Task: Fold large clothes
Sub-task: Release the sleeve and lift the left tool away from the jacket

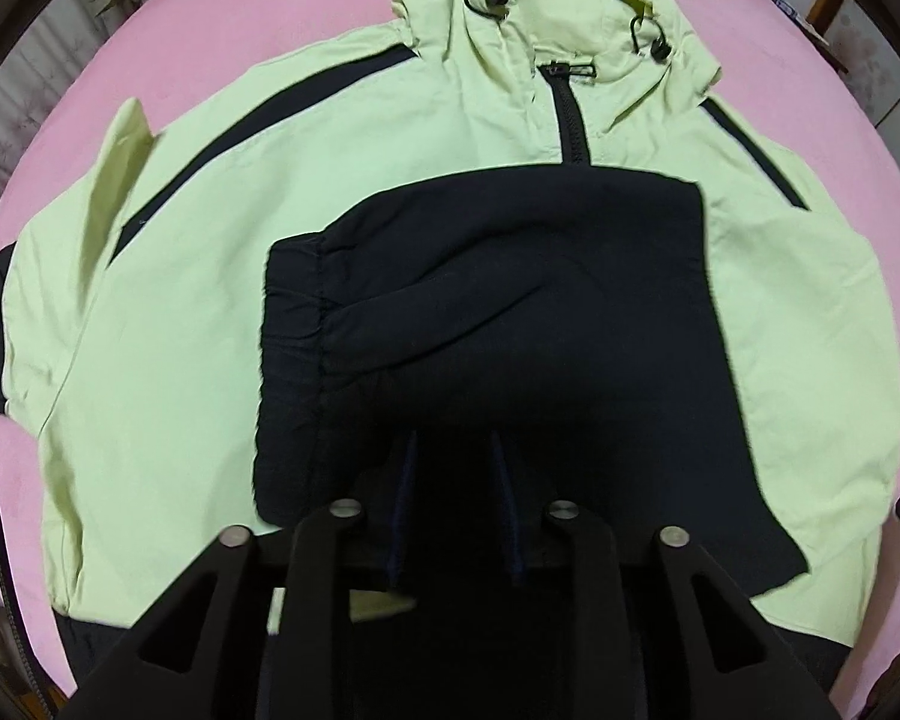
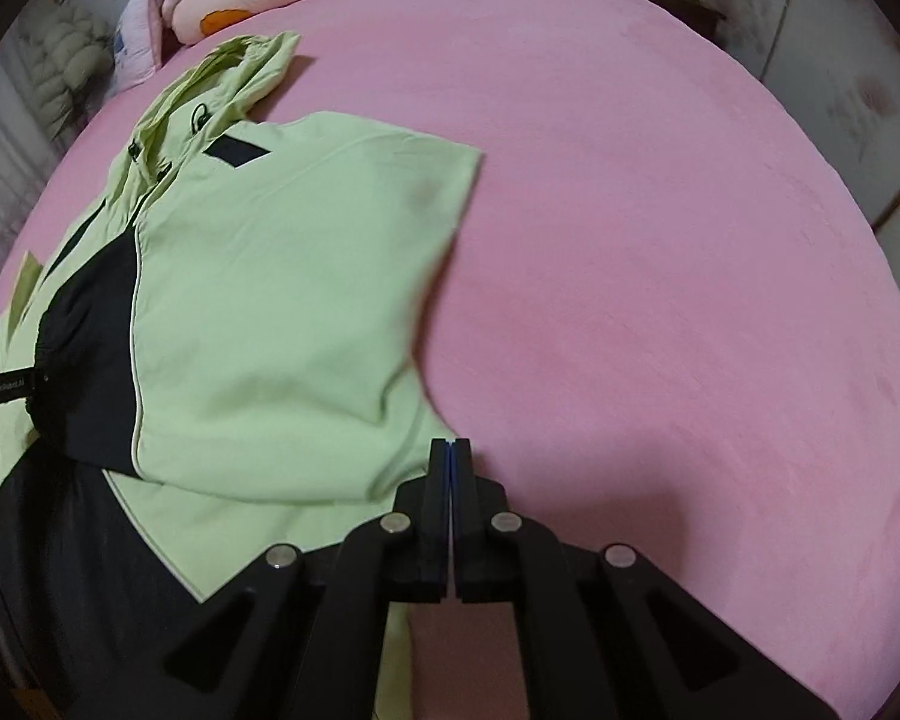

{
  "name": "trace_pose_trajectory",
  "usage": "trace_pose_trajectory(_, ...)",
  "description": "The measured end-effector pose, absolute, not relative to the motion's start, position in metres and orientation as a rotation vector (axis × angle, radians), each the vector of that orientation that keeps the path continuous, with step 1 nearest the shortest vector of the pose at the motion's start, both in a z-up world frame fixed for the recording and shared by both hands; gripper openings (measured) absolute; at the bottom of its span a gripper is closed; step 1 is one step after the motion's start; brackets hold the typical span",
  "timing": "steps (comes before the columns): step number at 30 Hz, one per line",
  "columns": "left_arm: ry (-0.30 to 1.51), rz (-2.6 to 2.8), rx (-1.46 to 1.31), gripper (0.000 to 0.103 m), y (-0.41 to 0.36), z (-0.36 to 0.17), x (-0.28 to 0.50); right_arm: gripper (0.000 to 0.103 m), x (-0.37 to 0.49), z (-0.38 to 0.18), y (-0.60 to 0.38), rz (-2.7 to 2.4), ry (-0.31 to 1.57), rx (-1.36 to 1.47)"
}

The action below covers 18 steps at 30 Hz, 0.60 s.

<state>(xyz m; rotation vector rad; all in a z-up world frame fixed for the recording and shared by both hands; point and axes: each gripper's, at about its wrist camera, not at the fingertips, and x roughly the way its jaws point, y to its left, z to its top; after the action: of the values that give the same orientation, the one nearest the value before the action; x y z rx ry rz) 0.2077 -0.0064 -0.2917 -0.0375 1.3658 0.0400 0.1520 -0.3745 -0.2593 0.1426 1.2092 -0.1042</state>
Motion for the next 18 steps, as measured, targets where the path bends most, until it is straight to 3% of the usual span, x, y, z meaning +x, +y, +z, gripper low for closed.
trace_pose_trajectory(5,1.320,0.038,-0.071,0.052,-0.015,-0.249,0.188,0.000,0.139,-0.237,-0.371,-0.065,1.221,0.132)
trace_pose_trajectory(10,1.284,0.028,-0.063,0.057,-0.034,-0.205,0.168,0.000,0.132,-0.198,-0.359,0.004,1.210,0.137)
trace_pose_trajectory(18,1.181,0.052,-0.043,0.079,-0.065,-0.124,0.140,0.002,0.121,-0.131,-0.340,0.099,1.179,0.145)
